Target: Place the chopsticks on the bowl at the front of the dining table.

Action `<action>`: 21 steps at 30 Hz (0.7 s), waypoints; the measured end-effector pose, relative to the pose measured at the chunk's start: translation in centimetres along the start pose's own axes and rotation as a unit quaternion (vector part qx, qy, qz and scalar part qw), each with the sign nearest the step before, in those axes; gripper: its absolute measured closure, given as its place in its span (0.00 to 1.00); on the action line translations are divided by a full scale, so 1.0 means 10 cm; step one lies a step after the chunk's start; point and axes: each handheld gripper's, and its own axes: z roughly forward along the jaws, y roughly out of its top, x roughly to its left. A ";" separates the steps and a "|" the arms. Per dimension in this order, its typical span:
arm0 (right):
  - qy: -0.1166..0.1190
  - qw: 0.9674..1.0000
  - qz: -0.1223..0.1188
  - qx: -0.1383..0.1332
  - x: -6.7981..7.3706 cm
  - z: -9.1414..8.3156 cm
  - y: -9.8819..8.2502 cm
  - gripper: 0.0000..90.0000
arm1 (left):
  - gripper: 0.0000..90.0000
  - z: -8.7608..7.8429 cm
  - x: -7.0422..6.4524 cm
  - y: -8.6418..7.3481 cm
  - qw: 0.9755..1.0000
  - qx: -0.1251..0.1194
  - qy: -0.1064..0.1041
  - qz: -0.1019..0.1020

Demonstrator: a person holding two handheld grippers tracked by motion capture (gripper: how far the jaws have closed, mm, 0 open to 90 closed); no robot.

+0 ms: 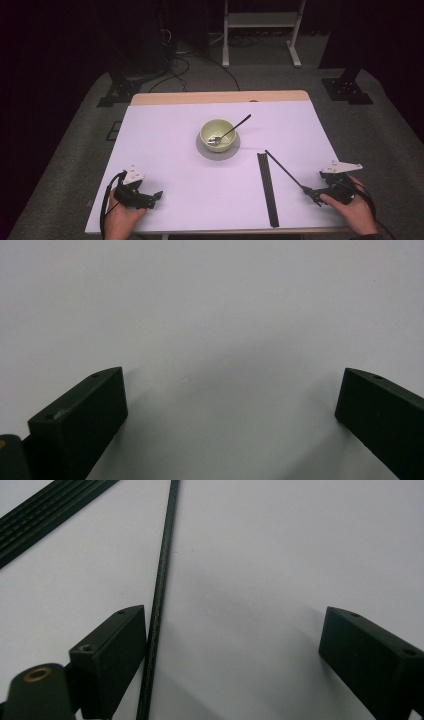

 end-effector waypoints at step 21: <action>-0.018 1.000 0.013 -0.002 -0.19 0.03 0.03 0.11 | 0.00 0.00 0.00 0.00 1.000 0.000 0.000 0.000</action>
